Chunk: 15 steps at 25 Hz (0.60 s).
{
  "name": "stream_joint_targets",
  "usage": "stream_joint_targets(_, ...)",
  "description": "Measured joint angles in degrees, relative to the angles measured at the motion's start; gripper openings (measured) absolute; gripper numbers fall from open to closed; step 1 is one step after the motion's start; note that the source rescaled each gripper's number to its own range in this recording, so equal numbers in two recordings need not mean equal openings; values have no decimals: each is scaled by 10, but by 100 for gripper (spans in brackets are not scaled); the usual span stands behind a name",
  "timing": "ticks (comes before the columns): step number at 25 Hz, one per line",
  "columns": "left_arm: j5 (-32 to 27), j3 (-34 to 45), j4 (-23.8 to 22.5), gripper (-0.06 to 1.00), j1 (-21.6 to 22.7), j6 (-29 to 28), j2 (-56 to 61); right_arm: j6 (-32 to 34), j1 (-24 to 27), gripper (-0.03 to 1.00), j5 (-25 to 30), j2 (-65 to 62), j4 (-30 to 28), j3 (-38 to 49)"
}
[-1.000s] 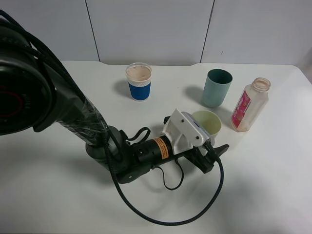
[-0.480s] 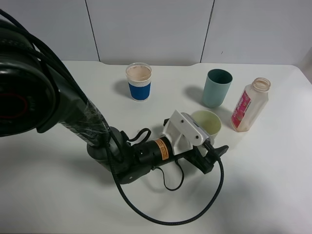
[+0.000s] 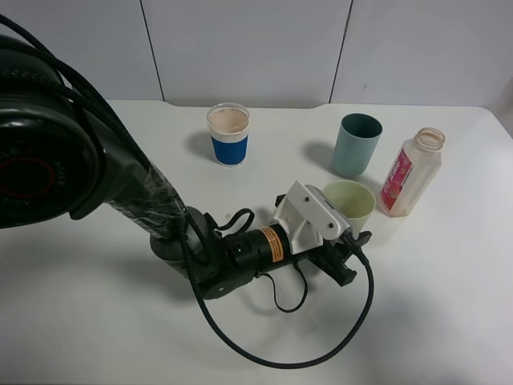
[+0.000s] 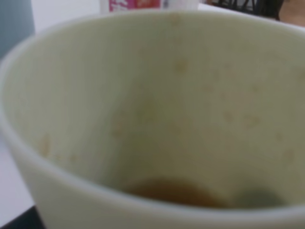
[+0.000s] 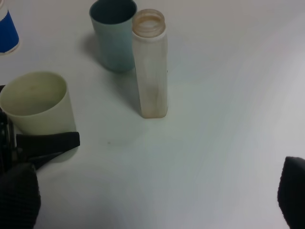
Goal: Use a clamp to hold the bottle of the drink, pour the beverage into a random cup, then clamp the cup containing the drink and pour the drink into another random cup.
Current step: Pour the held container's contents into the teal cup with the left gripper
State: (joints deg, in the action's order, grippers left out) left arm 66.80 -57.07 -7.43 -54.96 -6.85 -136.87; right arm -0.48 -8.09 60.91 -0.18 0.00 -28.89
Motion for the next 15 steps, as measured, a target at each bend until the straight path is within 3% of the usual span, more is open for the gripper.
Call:
stream_joint_targets(9, -15, 1, -10, 3, 3, 0, 14, 0, 0, 100, 0, 0, 0, 0)
stream_joint_targets(15, -18, 4, -40, 3, 60, 0, 71, 0, 0, 100, 0, 0, 0, 0)
